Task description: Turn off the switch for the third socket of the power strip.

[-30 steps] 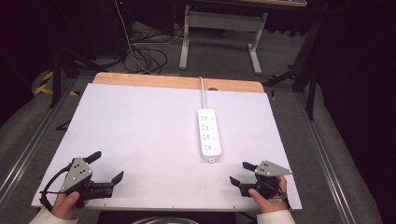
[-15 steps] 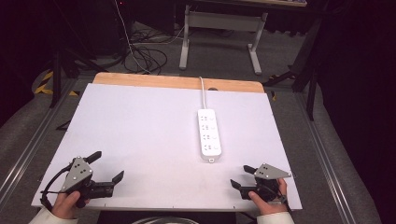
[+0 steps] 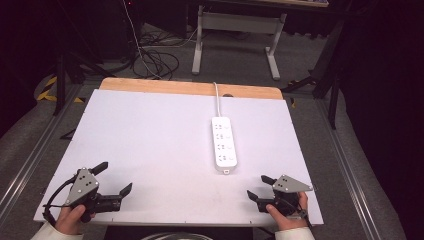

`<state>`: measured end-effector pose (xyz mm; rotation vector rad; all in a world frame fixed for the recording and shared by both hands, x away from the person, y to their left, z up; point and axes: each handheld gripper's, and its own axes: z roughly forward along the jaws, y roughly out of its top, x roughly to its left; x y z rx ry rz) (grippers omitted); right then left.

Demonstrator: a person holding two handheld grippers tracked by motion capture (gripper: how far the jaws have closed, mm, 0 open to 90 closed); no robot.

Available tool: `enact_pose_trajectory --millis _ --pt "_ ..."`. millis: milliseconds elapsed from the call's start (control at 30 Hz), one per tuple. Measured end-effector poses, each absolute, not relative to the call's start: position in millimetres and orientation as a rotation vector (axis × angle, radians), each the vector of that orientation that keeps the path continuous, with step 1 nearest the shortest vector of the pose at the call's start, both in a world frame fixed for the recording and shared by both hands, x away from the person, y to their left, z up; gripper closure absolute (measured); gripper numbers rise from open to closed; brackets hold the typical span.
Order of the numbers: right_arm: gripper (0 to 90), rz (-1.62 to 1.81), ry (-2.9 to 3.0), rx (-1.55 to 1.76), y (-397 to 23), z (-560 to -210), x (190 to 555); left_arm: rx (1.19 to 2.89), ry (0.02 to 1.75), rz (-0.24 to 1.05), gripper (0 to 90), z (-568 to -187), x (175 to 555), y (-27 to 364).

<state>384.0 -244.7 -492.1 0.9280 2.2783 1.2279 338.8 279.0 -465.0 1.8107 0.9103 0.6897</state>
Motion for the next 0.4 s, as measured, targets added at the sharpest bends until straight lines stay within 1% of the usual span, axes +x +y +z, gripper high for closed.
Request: enact_pose_trajectory --millis 400 --pt "26.1 1.234 2.269 0.919 -244.6 -491.2 383.4 1.821 0.899 0.702 2.2 -464.4 338.4 279.3"
